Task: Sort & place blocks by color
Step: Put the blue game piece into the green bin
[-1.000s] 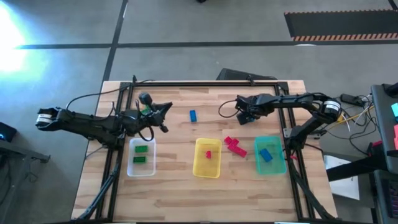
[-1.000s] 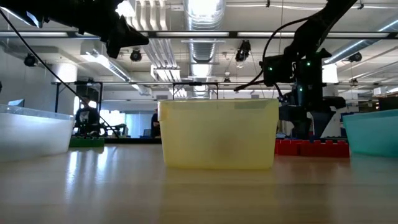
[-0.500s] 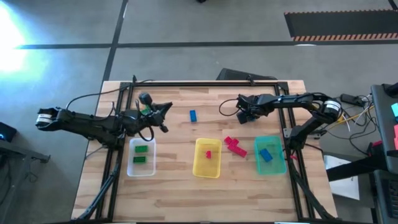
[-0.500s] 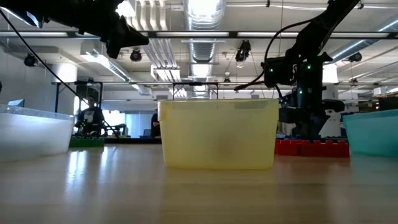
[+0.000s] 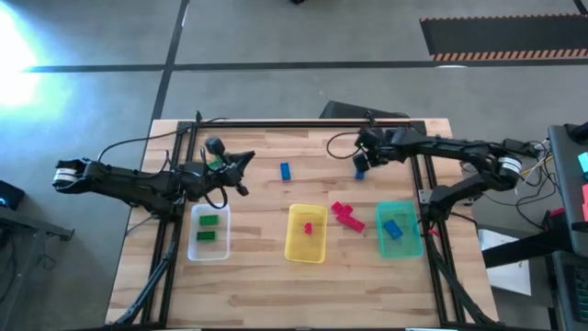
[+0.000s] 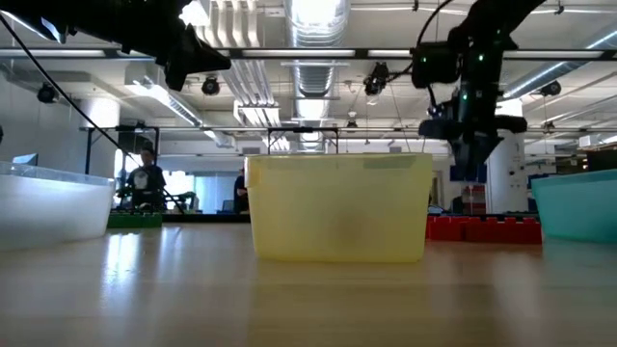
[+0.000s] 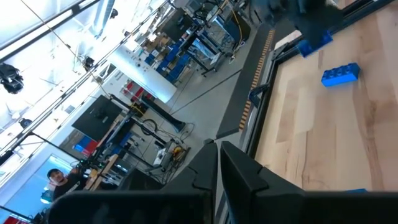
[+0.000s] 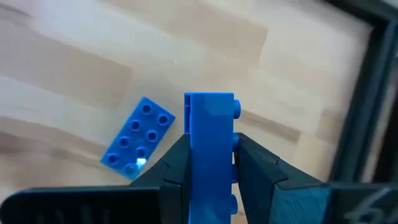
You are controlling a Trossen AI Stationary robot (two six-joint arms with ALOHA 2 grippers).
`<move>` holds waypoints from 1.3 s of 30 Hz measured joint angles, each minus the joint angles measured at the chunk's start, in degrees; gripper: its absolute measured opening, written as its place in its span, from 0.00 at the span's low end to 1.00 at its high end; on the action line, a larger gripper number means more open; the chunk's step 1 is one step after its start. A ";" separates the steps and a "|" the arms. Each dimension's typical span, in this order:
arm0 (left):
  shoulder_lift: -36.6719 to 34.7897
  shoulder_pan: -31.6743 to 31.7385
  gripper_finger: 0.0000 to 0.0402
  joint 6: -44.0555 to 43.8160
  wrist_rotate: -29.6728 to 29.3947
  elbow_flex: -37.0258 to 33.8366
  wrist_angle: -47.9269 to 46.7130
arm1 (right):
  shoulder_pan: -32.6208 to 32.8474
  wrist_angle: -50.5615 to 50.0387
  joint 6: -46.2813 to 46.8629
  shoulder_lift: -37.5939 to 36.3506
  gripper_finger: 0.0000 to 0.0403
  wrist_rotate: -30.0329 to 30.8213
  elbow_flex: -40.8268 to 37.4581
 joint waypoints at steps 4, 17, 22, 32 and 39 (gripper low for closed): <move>0.00 -0.01 0.01 0.07 0.01 0.00 0.01 | 2.03 -2.78 0.03 -3.36 0.20 -0.29 3.75; 0.00 0.00 0.01 0.13 0.02 0.35 0.18 | 18.82 -4.32 6.66 -6.59 0.20 -11.00 9.04; 0.00 0.00 0.01 0.15 0.02 0.33 0.20 | 25.41 -6.77 12.14 -6.62 0.20 -18.89 7.35; 0.00 0.02 0.01 0.16 0.02 0.34 0.22 | 34.93 -26.26 28.22 -6.74 0.20 -28.54 5.03; 0.00 0.11 0.01 0.16 0.02 0.34 0.22 | 37.32 -27.88 34.34 -6.60 0.20 -30.48 -0.31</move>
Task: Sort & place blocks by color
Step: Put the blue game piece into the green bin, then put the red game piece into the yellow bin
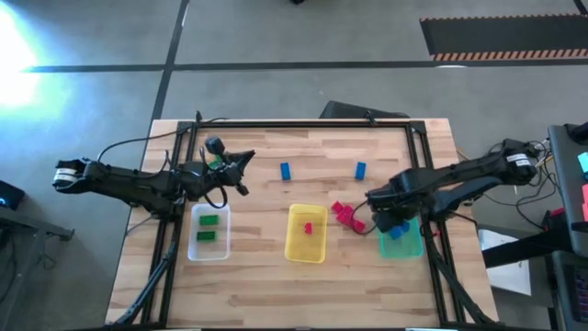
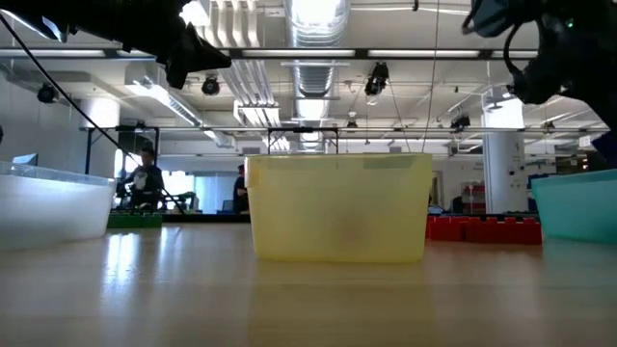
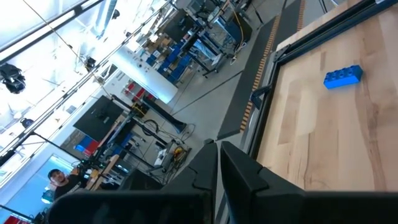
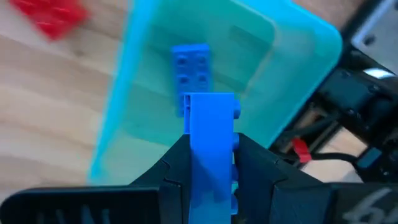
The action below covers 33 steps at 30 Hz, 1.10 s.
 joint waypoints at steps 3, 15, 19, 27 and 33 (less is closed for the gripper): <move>0.00 0.00 0.01 0.00 0.00 -0.01 0.00 | 0.00 -0.14 1.29 0.04 0.20 0.04 -2.59; 0.00 0.03 0.01 0.00 0.00 -0.01 -0.02 | -0.03 0.11 2.27 0.06 0.38 3.20 -5.71; 0.00 0.04 0.01 0.00 0.00 -0.03 -0.02 | -0.03 -0.15 1.19 -0.05 0.38 3.53 -4.43; 0.08 0.04 0.01 -0.09 0.02 -0.25 -0.11 | 0.63 0.36 -3.71 -0.03 0.34 11.82 2.44; 1.27 0.03 0.01 -0.13 0.02 -0.28 -0.10 | 2.56 4.79 -10.86 -0.03 0.37 22.23 8.09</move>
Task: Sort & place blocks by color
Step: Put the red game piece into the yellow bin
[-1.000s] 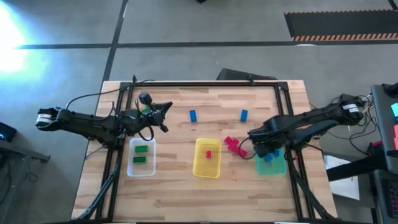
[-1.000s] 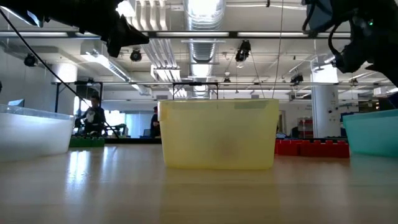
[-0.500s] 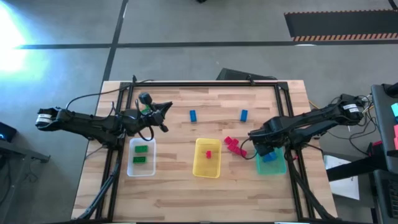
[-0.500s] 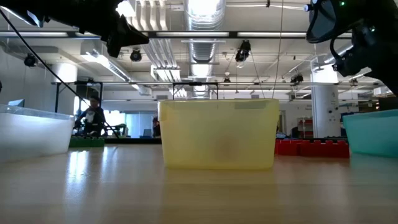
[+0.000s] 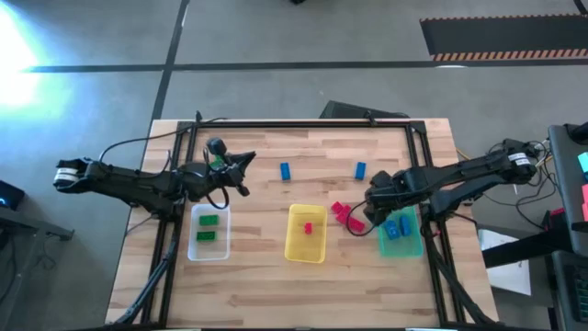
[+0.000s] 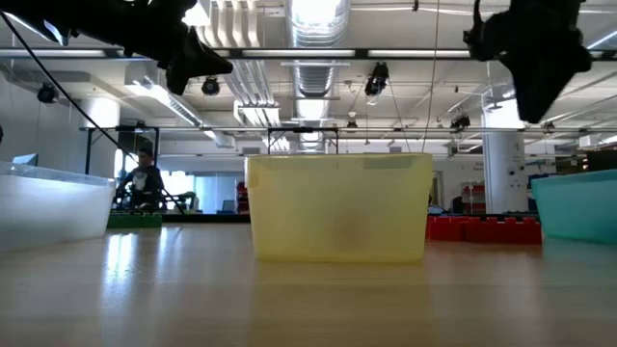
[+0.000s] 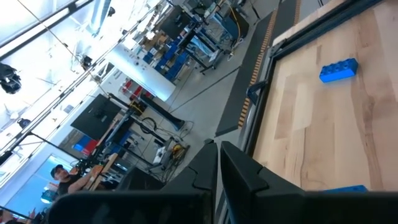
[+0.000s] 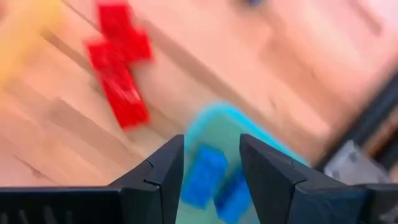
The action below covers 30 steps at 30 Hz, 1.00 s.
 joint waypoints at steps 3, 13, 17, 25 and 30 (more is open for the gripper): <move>0.80 0.00 0.01 0.03 0.00 0.00 0.02 | 0.06 4.85 -3.04 0.00 0.40 1.87 1.11; 1.31 0.01 0.01 0.05 0.00 0.02 0.10 | 0.04 9.94 -8.03 0.89 0.49 1.58 7.34; 1.26 0.00 0.01 0.07 0.00 0.25 0.08 | 0.04 10.40 -10.61 4.88 0.49 1.13 11.35; 1.20 0.00 0.01 0.09 0.00 0.31 0.06 | 0.06 8.49 -21.92 17.92 0.49 -3.10 18.95; 1.18 0.00 0.01 0.09 0.00 0.31 0.08 | 0.04 8.30 -27.09 23.14 0.49 -7.29 20.10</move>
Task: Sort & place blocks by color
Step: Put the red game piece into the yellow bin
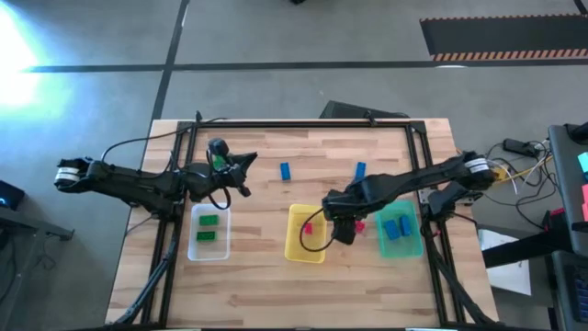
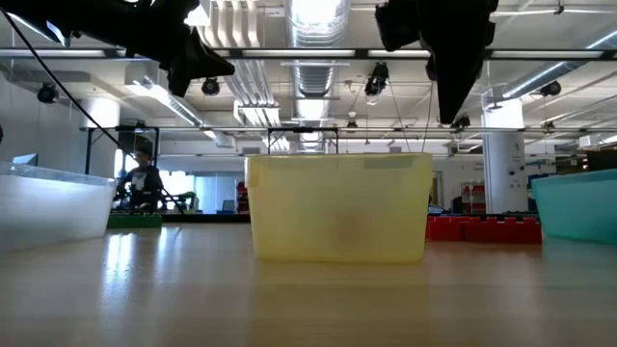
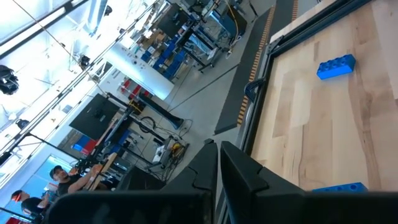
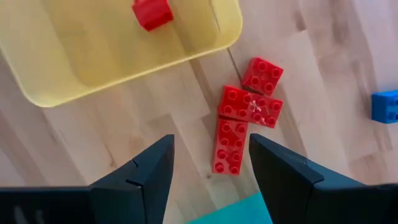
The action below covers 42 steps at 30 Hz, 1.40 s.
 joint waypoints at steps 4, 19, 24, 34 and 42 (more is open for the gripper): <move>0.02 0.00 0.01 0.02 0.00 0.00 -0.02 | 0.00 -0.29 0.20 2.93 0.49 0.04 -0.91; 0.02 0.00 0.01 0.02 -0.02 0.00 0.00 | 0.00 -3.17 2.16 13.36 0.49 0.35 -4.21; 0.02 0.00 0.01 0.02 -0.02 -0.02 0.00 | 0.00 -2.65 1.69 14.12 0.49 0.17 -6.05; 0.04 0.01 0.01 0.02 -0.02 -0.02 -0.02 | 0.00 1.18 2.58 14.12 0.49 0.08 -8.82; 0.07 0.02 0.01 0.02 -0.02 -0.02 -0.02 | 0.00 5.80 2.77 14.10 0.46 0.02 -11.88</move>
